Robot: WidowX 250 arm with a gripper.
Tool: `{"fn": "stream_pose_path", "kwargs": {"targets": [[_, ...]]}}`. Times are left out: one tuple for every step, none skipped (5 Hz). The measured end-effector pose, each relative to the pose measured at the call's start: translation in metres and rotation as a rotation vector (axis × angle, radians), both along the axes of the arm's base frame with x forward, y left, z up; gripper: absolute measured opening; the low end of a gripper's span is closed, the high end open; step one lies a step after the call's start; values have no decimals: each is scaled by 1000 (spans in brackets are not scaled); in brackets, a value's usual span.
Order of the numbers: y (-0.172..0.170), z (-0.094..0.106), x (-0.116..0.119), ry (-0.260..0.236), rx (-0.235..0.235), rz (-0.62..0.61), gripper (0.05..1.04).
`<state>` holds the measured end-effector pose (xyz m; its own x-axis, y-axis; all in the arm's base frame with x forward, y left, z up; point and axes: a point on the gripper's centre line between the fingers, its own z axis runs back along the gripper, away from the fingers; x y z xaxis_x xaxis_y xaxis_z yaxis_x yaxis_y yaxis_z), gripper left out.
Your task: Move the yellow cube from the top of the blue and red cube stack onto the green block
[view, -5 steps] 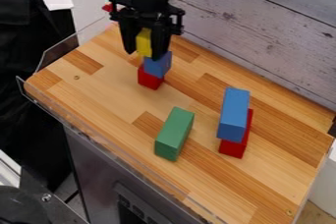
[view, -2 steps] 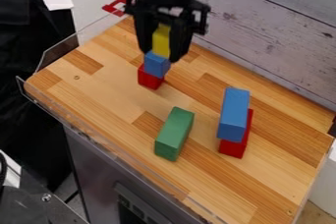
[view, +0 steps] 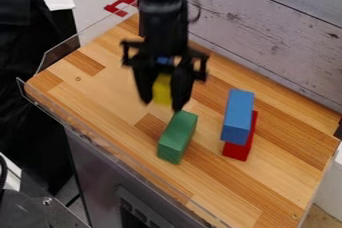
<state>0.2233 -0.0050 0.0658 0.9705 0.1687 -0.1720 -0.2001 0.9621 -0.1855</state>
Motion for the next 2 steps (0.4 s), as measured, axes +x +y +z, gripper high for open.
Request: {"fn": "stream_pose_path", "kwargs": {"targets": [[-4, -7, -12, 7, -10, 27, 584], [-16, -7, -13, 8, -19, -14, 584]]}}
